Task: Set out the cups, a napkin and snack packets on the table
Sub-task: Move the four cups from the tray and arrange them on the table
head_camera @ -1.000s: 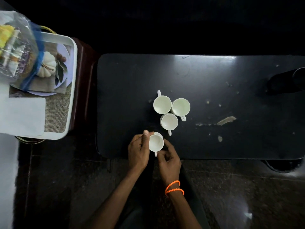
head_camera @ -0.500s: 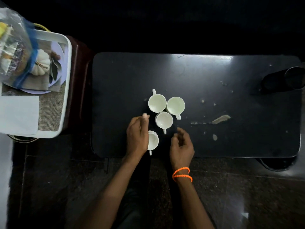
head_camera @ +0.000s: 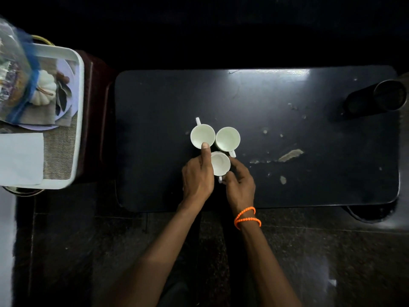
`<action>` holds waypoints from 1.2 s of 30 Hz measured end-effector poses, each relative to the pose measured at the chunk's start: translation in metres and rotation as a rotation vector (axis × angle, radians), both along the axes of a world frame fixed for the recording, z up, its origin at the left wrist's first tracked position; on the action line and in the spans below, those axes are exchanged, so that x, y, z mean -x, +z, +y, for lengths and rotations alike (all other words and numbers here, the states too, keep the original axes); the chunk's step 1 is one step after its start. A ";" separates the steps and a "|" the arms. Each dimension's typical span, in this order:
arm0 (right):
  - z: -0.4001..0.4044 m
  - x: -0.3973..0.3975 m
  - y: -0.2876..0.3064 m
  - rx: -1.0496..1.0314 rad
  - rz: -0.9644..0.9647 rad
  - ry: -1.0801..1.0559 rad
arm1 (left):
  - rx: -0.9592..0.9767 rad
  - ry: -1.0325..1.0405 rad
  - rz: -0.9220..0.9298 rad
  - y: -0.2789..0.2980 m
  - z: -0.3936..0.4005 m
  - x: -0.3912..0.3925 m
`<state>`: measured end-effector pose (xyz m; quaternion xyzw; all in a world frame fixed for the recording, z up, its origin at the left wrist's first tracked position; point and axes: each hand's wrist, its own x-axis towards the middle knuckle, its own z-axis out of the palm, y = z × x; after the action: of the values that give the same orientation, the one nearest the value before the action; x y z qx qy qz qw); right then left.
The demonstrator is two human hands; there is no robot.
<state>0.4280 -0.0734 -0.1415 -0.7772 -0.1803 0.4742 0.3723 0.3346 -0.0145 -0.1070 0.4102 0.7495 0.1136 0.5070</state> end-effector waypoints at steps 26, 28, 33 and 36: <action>-0.077 -0.026 0.004 0.117 -0.062 -0.006 | 0.063 -0.044 -0.050 0.012 -0.083 -0.037; -0.076 -0.028 0.007 0.120 -0.069 0.007 | 0.051 -0.044 -0.065 0.011 -0.083 -0.038; -0.073 -0.029 0.012 0.129 -0.044 0.007 | 0.030 -0.030 -0.078 0.006 -0.085 -0.037; -0.071 -0.028 0.013 0.134 -0.037 0.005 | 0.025 -0.036 -0.090 0.003 -0.086 -0.037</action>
<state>0.4565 -0.1443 -0.1282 -0.8086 -0.1568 0.4718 0.3147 0.3713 -0.1009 -0.1039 0.4118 0.7199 0.1131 0.5471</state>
